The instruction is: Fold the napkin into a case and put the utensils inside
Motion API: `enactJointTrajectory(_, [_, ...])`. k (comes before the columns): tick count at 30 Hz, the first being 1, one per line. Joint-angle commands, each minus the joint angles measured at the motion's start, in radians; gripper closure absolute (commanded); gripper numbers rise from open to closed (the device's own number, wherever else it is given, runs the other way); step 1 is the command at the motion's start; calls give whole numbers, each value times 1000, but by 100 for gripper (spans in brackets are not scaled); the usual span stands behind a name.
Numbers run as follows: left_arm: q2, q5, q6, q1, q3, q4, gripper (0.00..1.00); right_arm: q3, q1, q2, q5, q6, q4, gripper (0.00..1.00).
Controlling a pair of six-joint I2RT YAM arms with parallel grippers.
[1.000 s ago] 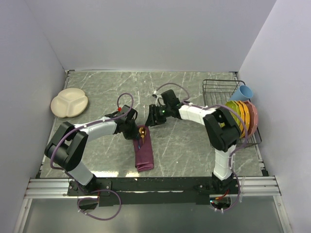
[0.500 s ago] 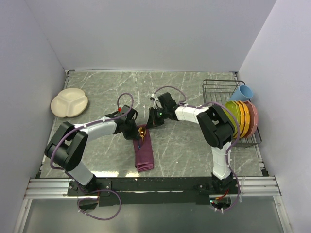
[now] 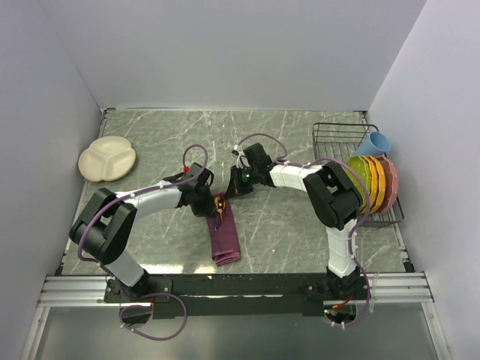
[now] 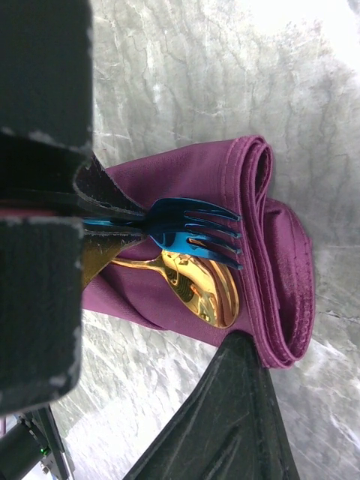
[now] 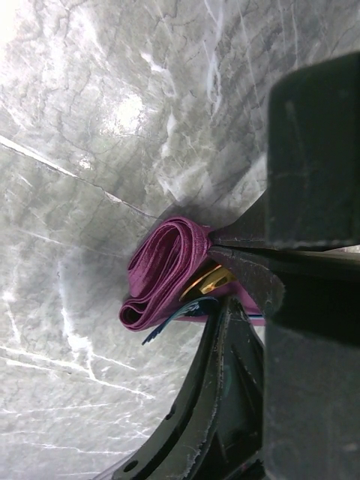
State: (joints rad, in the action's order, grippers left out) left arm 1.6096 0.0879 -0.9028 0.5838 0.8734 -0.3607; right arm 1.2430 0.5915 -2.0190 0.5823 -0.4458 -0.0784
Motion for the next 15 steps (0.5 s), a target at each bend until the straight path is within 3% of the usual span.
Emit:
enactJointTrajectory(1, [1,41,-5,19,-10,-43,97,6,7,12,-61,-19,72,100])
enactJointTrajectory(15, [-19,39,-16,21,-13,-76,85,1,5,22,-67,-30,77,100])
